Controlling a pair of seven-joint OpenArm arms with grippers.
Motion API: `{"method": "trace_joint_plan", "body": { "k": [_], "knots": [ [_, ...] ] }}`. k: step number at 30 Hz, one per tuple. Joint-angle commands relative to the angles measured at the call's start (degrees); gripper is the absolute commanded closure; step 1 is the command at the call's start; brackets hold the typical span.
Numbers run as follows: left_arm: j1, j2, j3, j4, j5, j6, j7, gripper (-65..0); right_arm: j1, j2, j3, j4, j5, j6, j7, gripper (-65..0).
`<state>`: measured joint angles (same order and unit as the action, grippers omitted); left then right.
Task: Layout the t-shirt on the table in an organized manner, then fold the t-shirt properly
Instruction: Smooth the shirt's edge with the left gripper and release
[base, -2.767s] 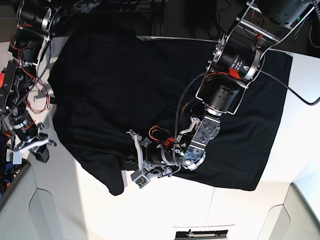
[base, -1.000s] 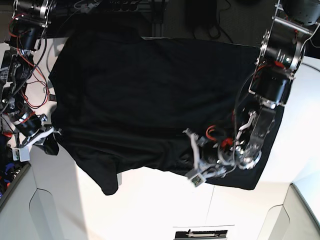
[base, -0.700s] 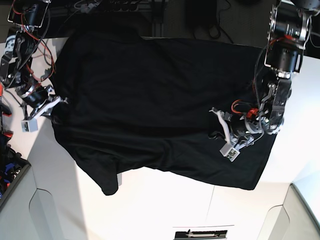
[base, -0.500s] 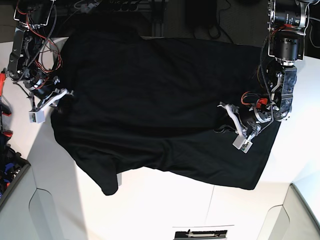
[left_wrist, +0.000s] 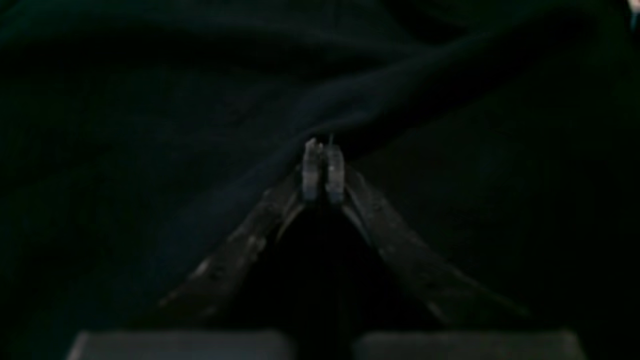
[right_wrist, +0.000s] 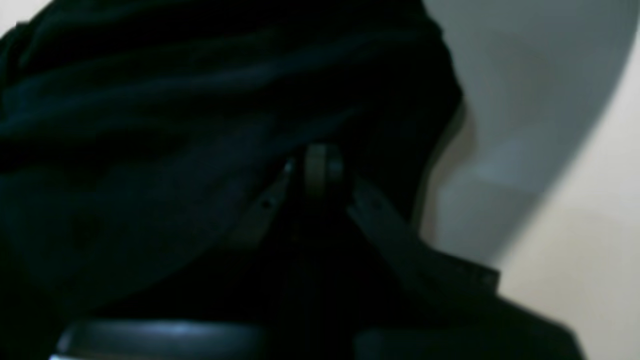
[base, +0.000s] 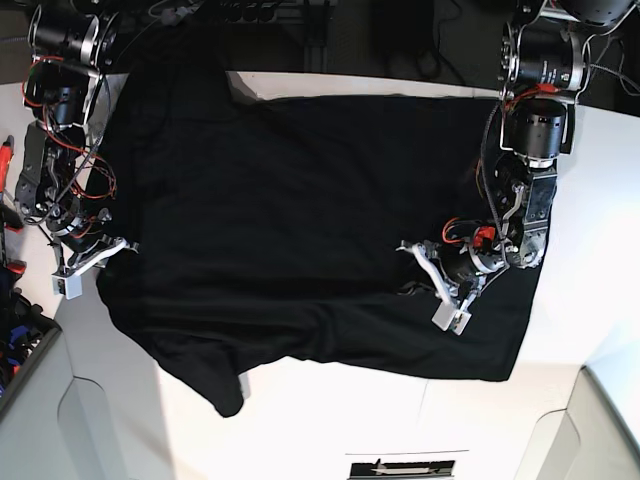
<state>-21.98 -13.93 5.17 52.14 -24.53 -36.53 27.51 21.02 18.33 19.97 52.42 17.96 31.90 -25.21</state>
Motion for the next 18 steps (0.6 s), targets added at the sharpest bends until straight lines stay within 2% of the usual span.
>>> {"method": "trace_joint_plan", "body": {
  "k": [1, 6, 9, 11, 13, 18],
  "knots": [
    [-2.58, 0.04, -0.15, -1.66, 1.18, 0.52, 0.11, -1.6, 1.51, 1.7, 0.15, 0.59, -0.17, -0.7, 0.24, 0.0],
    [-7.61, 0.39, -0.17, -7.91, 1.42, 0.48, 0.37, -1.6, 1.84, 3.28, 0.17, 0.59, -0.66, -0.76, 1.46, 0.0],
    [-7.82, -0.28, -0.28, -4.57, -3.15, -3.47, 3.48, -1.6, 1.81, 3.91, 0.17, 0.76, 0.59, -0.46, 1.03, 0.0],
    [-7.26, -1.38, -0.28, -0.39, -8.22, -3.47, 6.75, -1.6, 1.77, 4.39, 0.35, 1.77, 2.14, -0.39, -1.62, 0.0],
    [-6.03, -3.02, -0.28, 4.66, -11.65, -3.47, 9.68, -1.6, 1.14, 5.16, 0.76, 4.11, 6.23, -0.31, -5.38, 0.0],
    [0.66, -9.27, -0.28, 18.38, -14.12, -3.47, 11.76, -1.6, -4.44, 5.6, 3.67, 17.09, 15.54, -0.13, -13.75, 0.0]
  ]
}}
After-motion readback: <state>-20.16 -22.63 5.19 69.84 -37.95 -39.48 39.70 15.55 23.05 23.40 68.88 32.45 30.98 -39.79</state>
